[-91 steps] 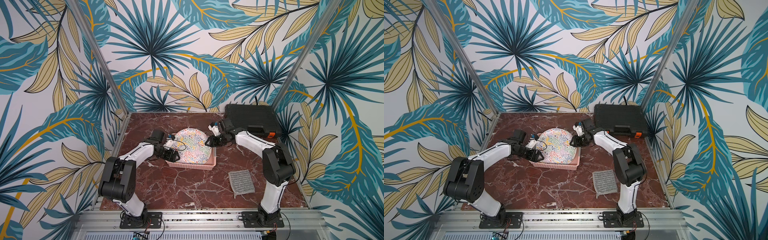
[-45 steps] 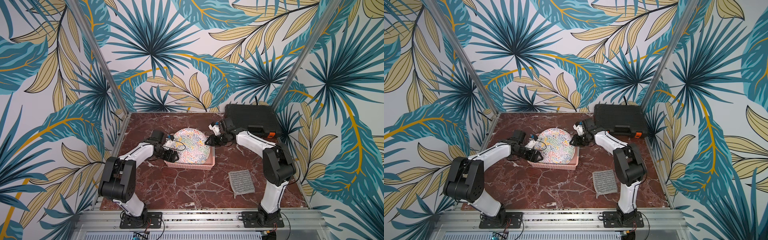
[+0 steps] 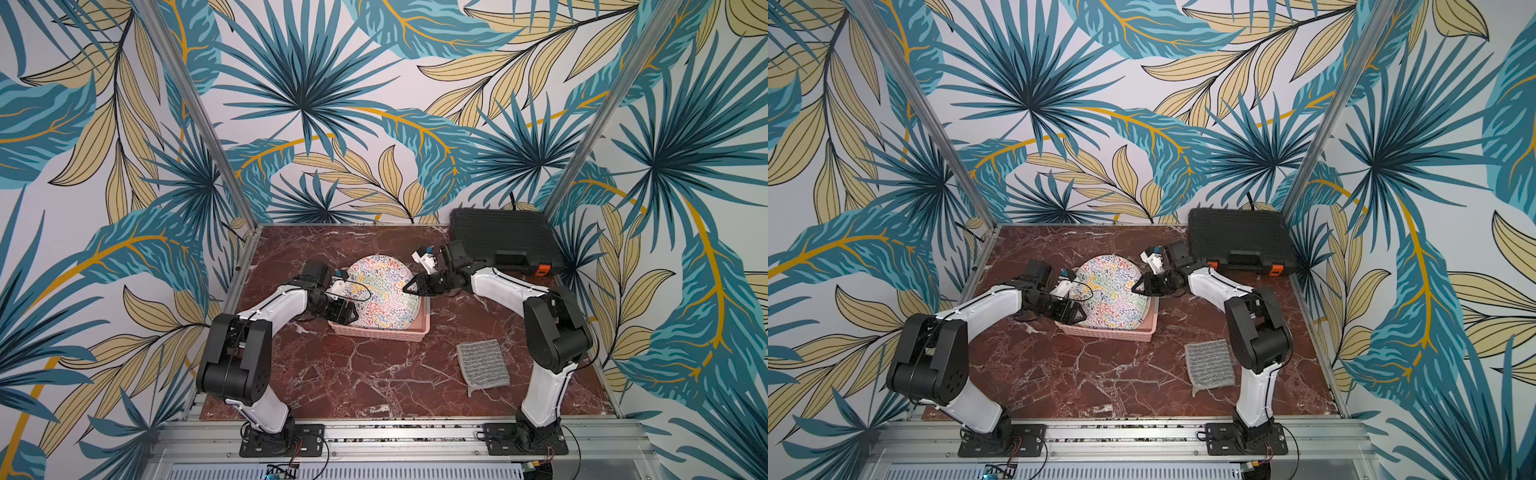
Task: Wipe the wet plate dry
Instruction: Pick up the plate from the bin.
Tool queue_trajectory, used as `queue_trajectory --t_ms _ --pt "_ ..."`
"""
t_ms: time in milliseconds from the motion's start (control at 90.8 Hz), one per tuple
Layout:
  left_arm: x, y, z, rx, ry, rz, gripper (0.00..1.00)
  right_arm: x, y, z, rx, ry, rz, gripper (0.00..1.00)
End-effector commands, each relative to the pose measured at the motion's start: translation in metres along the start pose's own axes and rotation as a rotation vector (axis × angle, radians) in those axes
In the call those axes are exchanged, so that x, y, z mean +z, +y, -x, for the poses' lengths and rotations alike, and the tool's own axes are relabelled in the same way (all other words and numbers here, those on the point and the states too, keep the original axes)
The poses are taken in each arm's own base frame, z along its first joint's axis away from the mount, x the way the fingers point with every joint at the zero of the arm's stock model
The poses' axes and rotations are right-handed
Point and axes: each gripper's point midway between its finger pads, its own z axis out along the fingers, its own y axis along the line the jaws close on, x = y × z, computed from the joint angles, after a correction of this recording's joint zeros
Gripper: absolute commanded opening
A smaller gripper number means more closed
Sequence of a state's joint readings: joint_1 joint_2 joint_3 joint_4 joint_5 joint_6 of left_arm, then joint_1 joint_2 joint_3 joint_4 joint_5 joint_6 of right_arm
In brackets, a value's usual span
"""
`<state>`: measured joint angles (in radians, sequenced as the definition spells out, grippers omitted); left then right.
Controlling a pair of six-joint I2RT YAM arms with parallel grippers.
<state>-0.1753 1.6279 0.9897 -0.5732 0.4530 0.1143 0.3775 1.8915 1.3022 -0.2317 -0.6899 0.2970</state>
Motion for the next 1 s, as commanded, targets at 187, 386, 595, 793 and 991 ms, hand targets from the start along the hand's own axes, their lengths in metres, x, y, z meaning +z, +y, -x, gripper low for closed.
queue_trajectory --t_ms 187,386,595,793,991 --pt "-0.010 -0.015 0.009 0.031 -0.051 -0.040 0.87 -0.022 0.034 0.022 -0.091 -0.102 0.036 0.16" --pt "-0.024 -0.019 0.016 0.058 -0.098 -0.023 0.89 -0.029 0.037 0.022 -0.107 -0.103 0.022 0.01" --pt "-0.042 -0.023 0.023 0.105 -0.135 0.003 0.99 -0.036 0.046 0.022 -0.105 -0.107 0.037 0.00" --pt "-0.075 -0.028 0.033 0.228 -0.189 0.076 1.00 -0.062 0.059 0.024 -0.113 -0.134 -0.012 0.00" --pt "-0.113 -0.044 0.037 0.306 -0.249 0.106 1.00 -0.090 0.069 0.028 -0.117 -0.173 -0.075 0.00"
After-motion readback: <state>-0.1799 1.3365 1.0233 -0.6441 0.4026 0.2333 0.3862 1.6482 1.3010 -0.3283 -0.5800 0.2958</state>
